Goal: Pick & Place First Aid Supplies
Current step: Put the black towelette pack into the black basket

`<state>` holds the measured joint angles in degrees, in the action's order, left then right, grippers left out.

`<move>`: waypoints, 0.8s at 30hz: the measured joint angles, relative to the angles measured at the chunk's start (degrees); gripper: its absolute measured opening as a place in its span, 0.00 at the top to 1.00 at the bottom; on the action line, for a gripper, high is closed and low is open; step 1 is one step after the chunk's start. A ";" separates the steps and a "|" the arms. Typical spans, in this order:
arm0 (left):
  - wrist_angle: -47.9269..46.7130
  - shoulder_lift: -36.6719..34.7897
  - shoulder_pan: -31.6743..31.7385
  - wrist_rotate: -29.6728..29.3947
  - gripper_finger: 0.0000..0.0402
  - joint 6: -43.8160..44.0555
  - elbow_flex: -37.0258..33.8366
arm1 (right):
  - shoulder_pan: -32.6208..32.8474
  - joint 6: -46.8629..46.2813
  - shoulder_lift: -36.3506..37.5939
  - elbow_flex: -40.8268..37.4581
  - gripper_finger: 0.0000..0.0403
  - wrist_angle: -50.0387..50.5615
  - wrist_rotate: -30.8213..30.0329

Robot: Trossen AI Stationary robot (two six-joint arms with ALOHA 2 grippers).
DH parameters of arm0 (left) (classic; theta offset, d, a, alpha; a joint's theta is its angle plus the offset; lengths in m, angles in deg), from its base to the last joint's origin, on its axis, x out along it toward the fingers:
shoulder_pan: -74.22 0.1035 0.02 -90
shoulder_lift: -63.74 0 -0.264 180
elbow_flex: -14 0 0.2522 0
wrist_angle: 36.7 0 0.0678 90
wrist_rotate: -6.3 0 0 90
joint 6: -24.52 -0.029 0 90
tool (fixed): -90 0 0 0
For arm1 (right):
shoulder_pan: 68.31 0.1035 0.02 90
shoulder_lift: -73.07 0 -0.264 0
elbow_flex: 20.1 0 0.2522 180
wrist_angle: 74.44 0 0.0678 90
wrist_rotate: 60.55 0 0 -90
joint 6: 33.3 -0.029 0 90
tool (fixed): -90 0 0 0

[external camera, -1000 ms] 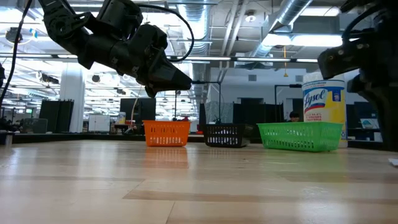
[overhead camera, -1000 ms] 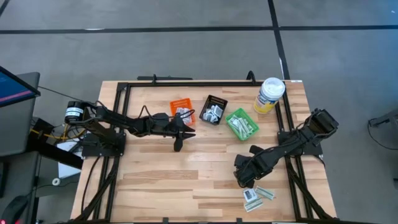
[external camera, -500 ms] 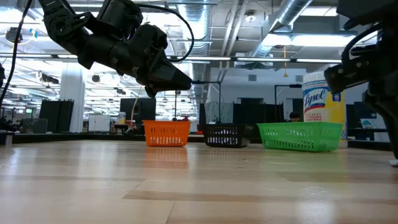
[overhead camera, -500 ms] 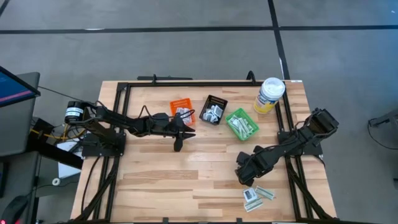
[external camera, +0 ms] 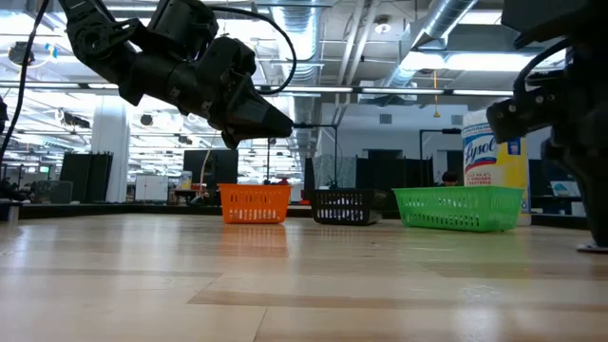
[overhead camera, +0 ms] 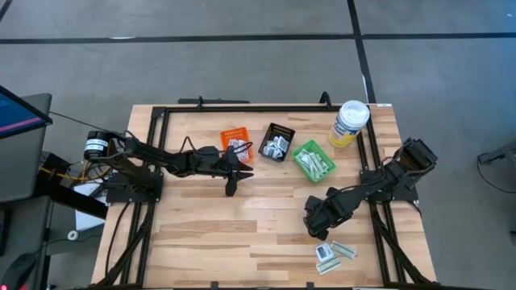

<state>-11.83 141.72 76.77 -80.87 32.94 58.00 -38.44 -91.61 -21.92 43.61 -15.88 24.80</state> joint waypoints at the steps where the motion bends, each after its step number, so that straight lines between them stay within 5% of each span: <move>1: 0.00 0.00 -0.02 0.00 0.75 0.00 0.00 | 0.00 0.51 -0.08 0.52 0.99 0.68 -0.50; 8: 0.40 0.00 -0.32 2.80 0.75 4.03 0.00 | -0.30 6.52 -0.08 4.32 0.99 1.45 -8.92; 13: 1.25 0.00 -4.26 4.20 0.75 5.26 0.00 | -1.05 13.12 -0.03 6.01 0.99 -1.06 -26.42; 18: 3.49 0.00 -9.97 -5.08 0.75 10.41 -0.01 | -2.88 20.28 -0.01 6.11 1.00 -10.51 -45.51; 24: 8.84 2.56 -14.49 -16.90 0.75 12.39 0.00 | -6.39 30.08 -0.01 6.15 0.99 -24.41 -47.90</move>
<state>-2.99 144.28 62.28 -97.77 45.34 58.00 -44.83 -61.52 -21.93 49.76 -40.29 -23.09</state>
